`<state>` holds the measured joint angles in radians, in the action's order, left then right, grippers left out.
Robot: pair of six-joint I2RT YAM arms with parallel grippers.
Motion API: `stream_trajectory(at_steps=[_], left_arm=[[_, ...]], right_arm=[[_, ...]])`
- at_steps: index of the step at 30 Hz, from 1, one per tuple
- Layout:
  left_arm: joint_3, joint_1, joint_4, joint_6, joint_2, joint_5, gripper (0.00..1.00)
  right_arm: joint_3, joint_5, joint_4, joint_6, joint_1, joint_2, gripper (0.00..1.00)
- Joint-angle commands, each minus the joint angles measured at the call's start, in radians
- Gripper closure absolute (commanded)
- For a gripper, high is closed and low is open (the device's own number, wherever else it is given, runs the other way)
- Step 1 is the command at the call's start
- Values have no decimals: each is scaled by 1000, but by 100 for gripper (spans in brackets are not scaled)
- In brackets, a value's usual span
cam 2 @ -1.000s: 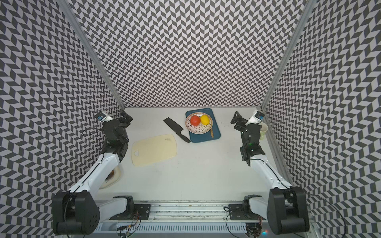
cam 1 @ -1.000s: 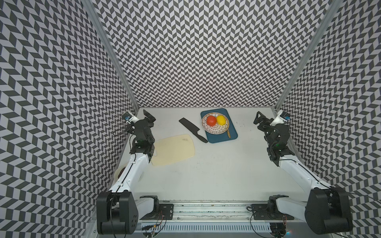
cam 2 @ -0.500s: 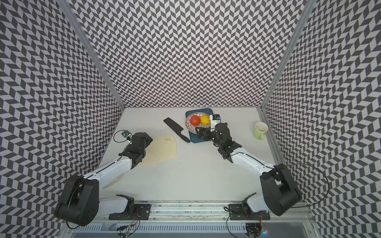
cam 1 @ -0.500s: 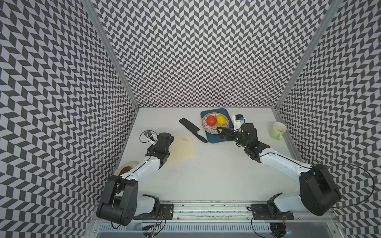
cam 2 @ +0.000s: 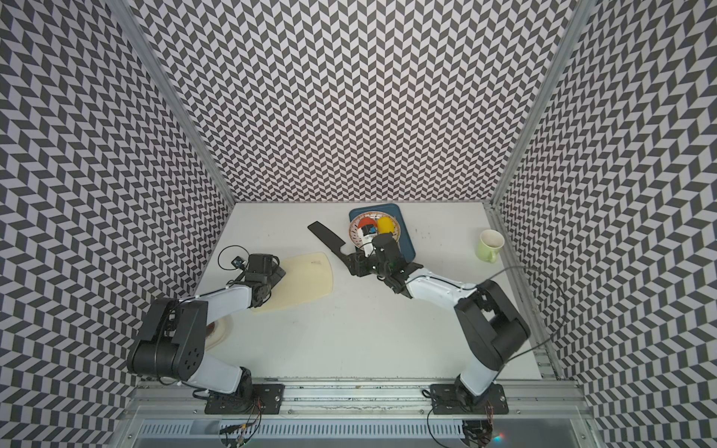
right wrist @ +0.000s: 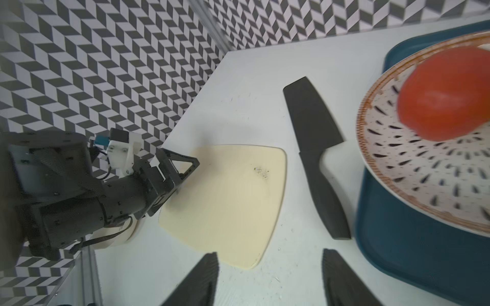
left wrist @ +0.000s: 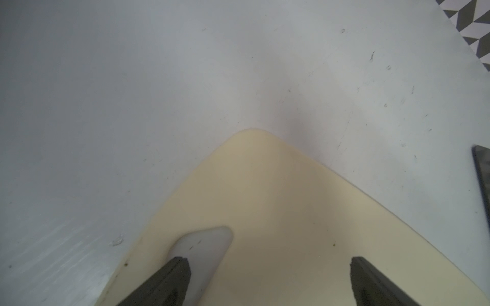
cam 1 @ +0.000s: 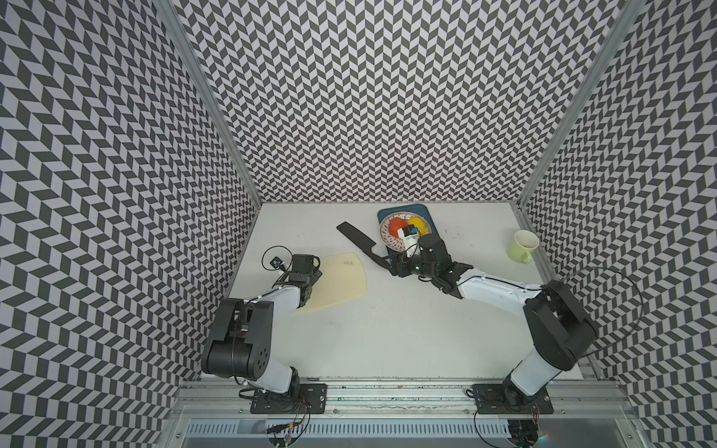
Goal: Align the knife with the edge of the cutting board
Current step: Move the work surface to the center of the board.
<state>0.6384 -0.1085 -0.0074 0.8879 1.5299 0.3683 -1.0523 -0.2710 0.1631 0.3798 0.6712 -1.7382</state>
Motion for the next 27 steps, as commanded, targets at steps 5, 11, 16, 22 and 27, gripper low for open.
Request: stream_trajectory(at_steps=[5,11,16,22,27], left_arm=[[-24,19,55,16,16,-49,0],[-21,20,70,14,28,-67,0],[-24,-1,76,12,26,-89,2],[-39,-68,105,-4,31,-116,2],[-71,-128,106,0,14,-104,2]], right_arm=[[-207,-7,-124,-49,98,-266,53],[-336,41,-194,-52,104,-421,49],[-381,27,-245,-43,106,-477,49],[-275,15,-189,-22,120,-392,48],[-137,44,-161,5,144,-314,48]])
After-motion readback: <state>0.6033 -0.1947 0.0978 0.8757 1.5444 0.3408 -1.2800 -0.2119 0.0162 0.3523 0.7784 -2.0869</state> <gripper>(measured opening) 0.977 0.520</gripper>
